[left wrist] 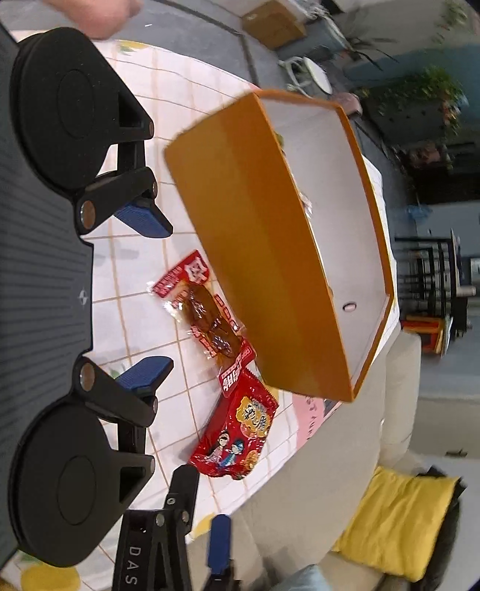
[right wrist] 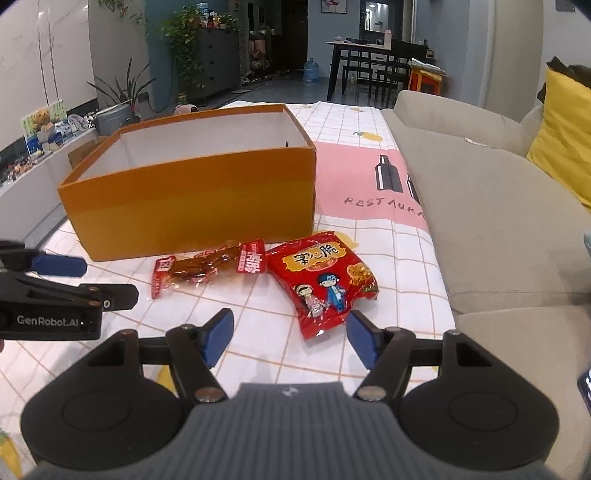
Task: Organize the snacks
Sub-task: 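Move both tools back beside the box toward the two red snack packs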
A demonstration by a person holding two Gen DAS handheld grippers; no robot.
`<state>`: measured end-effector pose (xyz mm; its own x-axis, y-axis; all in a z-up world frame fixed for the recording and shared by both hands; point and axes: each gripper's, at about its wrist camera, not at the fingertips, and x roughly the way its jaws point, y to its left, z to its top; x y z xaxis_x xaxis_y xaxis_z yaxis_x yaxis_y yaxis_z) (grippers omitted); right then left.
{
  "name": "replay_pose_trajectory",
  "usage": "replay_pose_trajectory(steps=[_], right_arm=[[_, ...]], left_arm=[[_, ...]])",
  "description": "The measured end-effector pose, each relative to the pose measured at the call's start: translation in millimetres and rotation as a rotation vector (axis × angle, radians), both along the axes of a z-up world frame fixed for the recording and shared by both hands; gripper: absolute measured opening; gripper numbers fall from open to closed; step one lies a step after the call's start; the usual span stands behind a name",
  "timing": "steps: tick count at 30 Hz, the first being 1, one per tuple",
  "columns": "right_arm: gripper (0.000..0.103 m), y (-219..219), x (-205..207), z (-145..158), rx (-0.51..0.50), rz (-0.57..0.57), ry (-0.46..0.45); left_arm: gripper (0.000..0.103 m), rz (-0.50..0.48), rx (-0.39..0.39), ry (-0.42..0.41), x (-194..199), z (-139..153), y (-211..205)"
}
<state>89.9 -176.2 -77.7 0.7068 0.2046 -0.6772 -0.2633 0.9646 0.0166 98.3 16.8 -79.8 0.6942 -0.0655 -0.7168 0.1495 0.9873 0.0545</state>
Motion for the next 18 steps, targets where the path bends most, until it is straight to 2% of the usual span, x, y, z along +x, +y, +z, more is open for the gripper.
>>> replay_pose_trajectory(steps=[6, 11, 14, 17, 18], right_arm=[[0.071, 3, 19, -13, -0.039, 0.011, 0.001], [0.069, -1, 34, -27, -0.036, -0.015, 0.054], [0.056, -3, 38, -36, -0.031, -0.027, 0.090], [0.045, -5, 43, -42, -0.019, -0.039, 0.109], [0.037, -5, 44, -43, -0.013, -0.045, 0.113]], left_arm=[[0.086, -0.124, 0.123, -0.007, 26, -14, -16], [0.084, -0.143, 0.188, 0.024, 44, -31, -18], [0.080, -0.122, 0.219, 0.037, 48, -39, -16], [0.074, -0.124, 0.193, 0.035, 45, -41, -12], [0.071, -0.126, 0.192, 0.033, 44, -42, -12]])
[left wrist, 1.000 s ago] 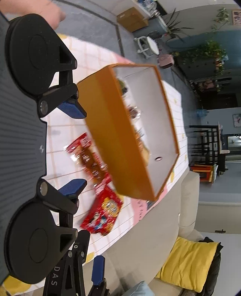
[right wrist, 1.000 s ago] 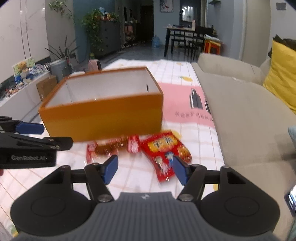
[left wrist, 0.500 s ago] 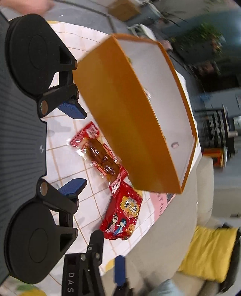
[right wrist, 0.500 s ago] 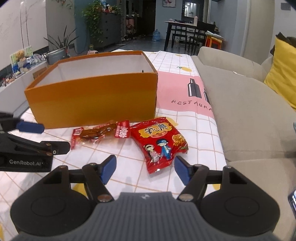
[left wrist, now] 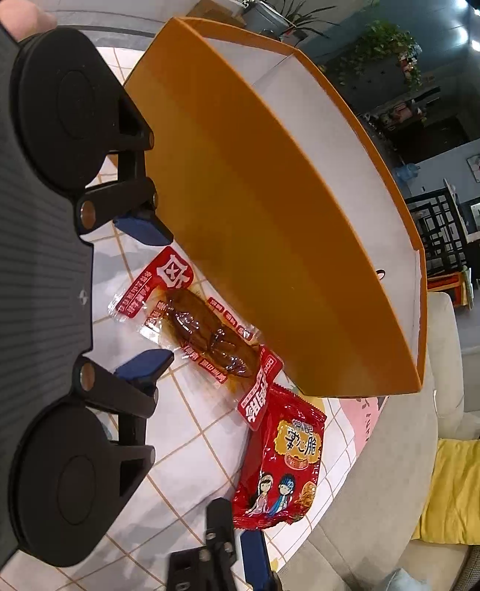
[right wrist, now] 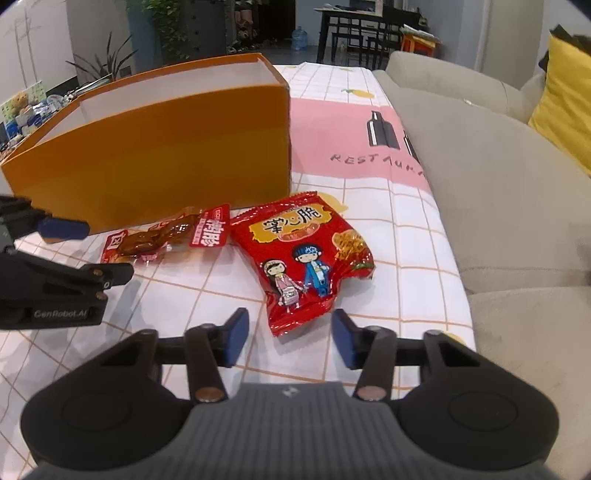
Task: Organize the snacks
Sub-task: 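Move both tools back beside the box toward the two red snack packs, then grasp the red spicy-strip bag with the right tool while the left tool reaches the braised snack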
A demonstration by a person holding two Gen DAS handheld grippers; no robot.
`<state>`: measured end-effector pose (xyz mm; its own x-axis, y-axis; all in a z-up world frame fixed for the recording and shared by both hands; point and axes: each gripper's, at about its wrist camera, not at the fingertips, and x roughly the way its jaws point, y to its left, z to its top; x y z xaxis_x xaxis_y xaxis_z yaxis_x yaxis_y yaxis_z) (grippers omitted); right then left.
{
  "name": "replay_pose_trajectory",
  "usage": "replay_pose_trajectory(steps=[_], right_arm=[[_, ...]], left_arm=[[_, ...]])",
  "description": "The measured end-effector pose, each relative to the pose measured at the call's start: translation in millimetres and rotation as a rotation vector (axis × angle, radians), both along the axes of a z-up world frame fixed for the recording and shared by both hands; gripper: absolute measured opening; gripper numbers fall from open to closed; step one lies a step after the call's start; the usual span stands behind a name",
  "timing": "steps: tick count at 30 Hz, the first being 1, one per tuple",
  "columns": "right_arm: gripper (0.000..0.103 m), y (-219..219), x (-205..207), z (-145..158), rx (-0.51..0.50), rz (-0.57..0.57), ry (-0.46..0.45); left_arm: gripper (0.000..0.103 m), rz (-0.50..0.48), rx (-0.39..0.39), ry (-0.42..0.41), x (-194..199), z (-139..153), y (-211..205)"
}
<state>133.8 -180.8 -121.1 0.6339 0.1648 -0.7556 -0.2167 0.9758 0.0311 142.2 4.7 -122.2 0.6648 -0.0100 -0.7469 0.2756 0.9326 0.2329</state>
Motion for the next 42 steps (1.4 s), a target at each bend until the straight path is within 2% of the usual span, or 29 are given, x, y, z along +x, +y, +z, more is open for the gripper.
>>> replay_pose_trajectory(steps=[2, 3, 4, 5, 7, 16, 21, 22, 24, 26, 28, 29, 30, 32, 34, 37, 38, 40, 42], right_arm=[[0.028, 0, 2, -3, -0.001, -0.011, 0.007], [0.014, -1, 2, -4, 0.002, -0.014, 0.008], [0.008, -1, 2, -5, 0.003, -0.015, 0.014], [0.007, -1, 2, -5, 0.001, -0.016, 0.020], [0.000, 1, -1, -6, -0.004, -0.016, 0.019], [0.000, 17, -25, 7, 0.013, 0.067, 0.003], [0.000, 29, -41, 12, 0.029, 0.140, 0.019], [0.000, 31, -44, 13, 0.025, 0.152, 0.016], [0.000, 32, -44, 14, 0.008, 0.162, 0.004], [0.000, 30, -41, 14, -0.013, 0.152, -0.003], [0.000, 24, -39, 14, -0.025, 0.135, -0.007], [0.000, 22, -39, 13, -0.030, 0.126, -0.010], [0.000, 19, -37, 13, -0.034, 0.120, -0.015], [0.007, 12, -35, 14, -0.037, 0.111, -0.022], [0.030, 6, -29, 15, -0.035, 0.103, -0.032], [0.038, 0, -19, 15, -0.033, 0.100, -0.050], [0.042, -2, -15, 15, -0.035, 0.108, -0.054], [0.060, -3, -8, 14, -0.053, 0.130, -0.071], [0.068, -4, -1, 12, -0.087, 0.154, -0.089]], left_arm=[[0.053, -0.006, -0.010, 0.007, -4, -2, -1], [0.047, -0.008, -0.013, 0.011, -5, -2, -2], [0.037, -0.010, -0.018, 0.010, -8, -2, -3], [0.028, -0.007, -0.023, 0.010, -11, -2, -5], [0.019, 0.002, -0.038, 0.010, -16, -1, -7], [0.011, 0.050, -0.120, 0.048, -46, 10, -15], [0.010, 0.068, -0.228, 0.128, -63, 17, -12], [0.001, 0.064, -0.252, 0.142, -65, 18, -11], [0.000, 0.064, -0.313, 0.176, -62, 21, -5], [0.005, 0.071, -0.351, 0.186, -59, 25, -1], [0.010, 0.068, -0.347, 0.166, -56, 30, 0], [0.020, 0.051, -0.343, 0.159, -55, 32, 1], [0.025, 0.027, -0.336, 0.157, -51, 34, 0], [0.046, -0.020, -0.304, 0.148, -43, 35, -4], [0.060, -0.073, -0.246, 0.138, -36, 37, -9], [0.072, -0.136, -0.166, 0.119, -26, 36, -15], [0.075, -0.151, -0.153, 0.123, -22, 35, -17], [0.075, -0.180, -0.148, 0.148, -14, 32, -20], [0.076, -0.202, -0.146, 0.163, -10, 27, -24]])
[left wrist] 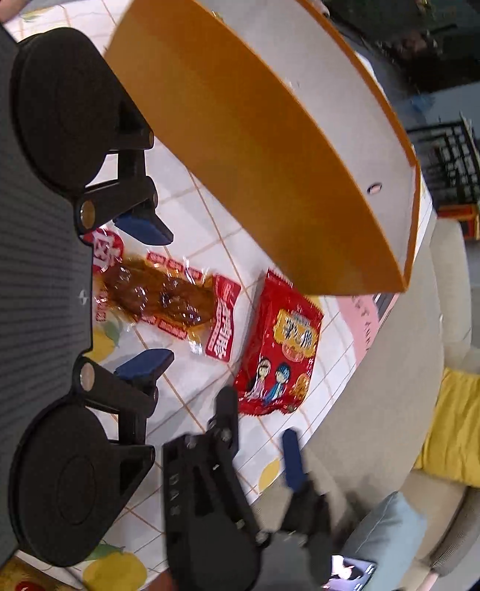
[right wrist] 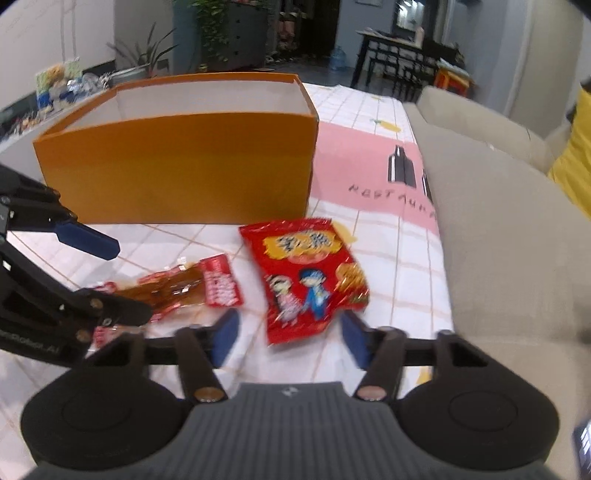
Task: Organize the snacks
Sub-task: 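Grasp the red spicy-strip bag with the right tool while the left tool reaches the braised snack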
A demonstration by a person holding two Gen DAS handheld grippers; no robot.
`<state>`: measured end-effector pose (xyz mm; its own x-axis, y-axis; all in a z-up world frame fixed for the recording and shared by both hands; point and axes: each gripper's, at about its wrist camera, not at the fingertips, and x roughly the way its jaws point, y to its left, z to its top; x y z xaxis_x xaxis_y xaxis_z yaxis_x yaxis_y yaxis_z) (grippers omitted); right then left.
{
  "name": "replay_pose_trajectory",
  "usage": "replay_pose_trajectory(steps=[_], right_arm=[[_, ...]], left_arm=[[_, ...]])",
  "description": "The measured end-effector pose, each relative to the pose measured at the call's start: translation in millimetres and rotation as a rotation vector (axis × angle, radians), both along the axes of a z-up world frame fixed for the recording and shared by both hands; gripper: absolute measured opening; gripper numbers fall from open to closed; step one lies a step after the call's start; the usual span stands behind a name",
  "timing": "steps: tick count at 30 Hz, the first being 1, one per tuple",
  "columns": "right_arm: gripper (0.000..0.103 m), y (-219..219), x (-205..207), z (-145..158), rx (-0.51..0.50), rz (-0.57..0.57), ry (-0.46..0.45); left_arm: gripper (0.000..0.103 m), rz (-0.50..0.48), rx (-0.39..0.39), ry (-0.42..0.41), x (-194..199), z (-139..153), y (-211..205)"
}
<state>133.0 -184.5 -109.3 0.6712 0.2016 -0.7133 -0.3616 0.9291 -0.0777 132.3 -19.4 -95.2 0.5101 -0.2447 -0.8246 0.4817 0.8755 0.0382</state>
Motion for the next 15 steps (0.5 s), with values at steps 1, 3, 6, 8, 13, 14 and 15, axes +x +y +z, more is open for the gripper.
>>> replay_pose_trajectory(steps=[1, 3, 6, 8, 13, 14, 15], right_arm=[[0.068, 0, 4, -1, -0.017, 0.008, -0.009], [0.068, -1, 13, -3, -0.034, 0.022, -0.016], [0.069, 0, 26, -5, -0.042, 0.051, -0.028], [0.075, 3, 34, -8, -0.048, 0.076, -0.034], [0.089, 3, 56, -15, -0.029, 0.089, -0.013], [0.089, 2, 61, -17, -0.014, 0.084, 0.009], [0.089, 1, 65, -19, 0.000, 0.078, 0.028]], left_arm=[[0.076, -0.004, 0.007, 0.000, 2, -3, -2], [0.076, 0.000, 0.022, 0.005, 4, -8, -4], [0.076, 0.019, 0.033, 0.023, 7, -16, -7], [0.076, 0.034, 0.056, 0.024, 7, -20, -9], [0.077, 0.093, 0.041, 0.029, 12, -23, -8], [0.077, 0.107, 0.032, 0.031, 12, -24, -7], [0.077, 0.123, 0.023, 0.031, 13, -24, -7]])
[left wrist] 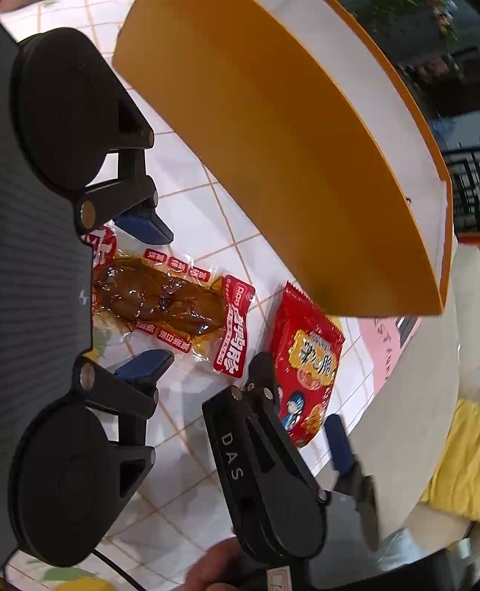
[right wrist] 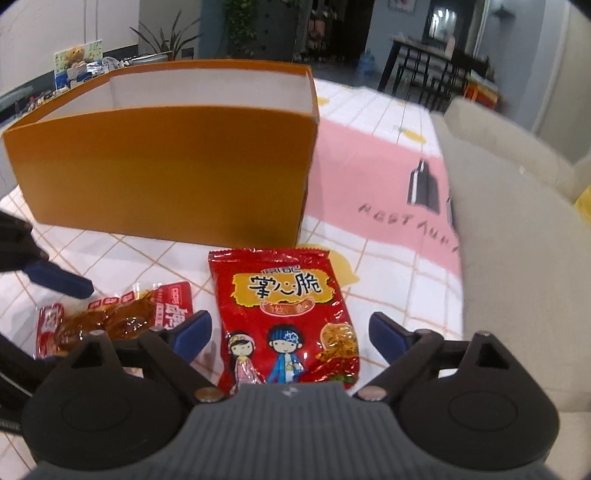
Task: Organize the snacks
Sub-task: 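Grasp the red spicy-strip bag with the right tool while the left tool reaches the braised snack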
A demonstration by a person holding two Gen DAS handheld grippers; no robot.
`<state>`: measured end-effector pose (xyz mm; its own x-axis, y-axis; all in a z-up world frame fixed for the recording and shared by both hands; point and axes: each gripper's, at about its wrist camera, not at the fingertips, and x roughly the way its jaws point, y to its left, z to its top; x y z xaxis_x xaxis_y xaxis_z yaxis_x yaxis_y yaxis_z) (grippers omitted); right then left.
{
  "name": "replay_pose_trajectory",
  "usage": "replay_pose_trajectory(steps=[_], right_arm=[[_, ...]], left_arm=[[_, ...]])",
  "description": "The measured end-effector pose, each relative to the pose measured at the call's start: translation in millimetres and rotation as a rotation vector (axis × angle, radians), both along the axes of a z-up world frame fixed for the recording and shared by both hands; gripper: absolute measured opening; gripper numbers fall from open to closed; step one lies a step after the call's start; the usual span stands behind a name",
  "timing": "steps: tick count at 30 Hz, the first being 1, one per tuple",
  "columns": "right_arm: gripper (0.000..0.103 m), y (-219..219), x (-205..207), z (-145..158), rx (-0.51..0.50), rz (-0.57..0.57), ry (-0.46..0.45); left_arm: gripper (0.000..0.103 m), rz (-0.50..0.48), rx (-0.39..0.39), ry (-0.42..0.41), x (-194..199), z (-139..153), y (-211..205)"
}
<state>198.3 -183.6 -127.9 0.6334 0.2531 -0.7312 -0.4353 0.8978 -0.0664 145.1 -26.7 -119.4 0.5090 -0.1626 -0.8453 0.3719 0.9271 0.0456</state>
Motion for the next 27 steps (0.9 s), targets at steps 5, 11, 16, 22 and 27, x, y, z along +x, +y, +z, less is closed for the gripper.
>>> replay_pose_trajectory(steps=[5, 11, 16, 22, 27], right_arm=[[0.085, -3, 10, -5, 0.069, -0.034, 0.073], [0.073, -3, 6, -8, 0.121, -0.065, 0.117], [0.071, -3, -6, -4, 0.155, -0.097, 0.143], [0.070, -1, -30, 0, 0.180, -0.129, 0.179], [0.070, -1, -46, 4, 0.198, -0.144, 0.220]], left_arm=[[0.072, 0.062, -0.029, -0.007, -1, -1, -1], [0.052, 0.107, -0.016, -0.031, -5, 2, 0], [0.048, 0.167, -0.021, -0.036, -6, 4, 9], [0.046, 0.238, -0.085, -0.026, -12, 10, 21], [0.039, 0.280, -0.126, -0.017, -19, 16, 30]])
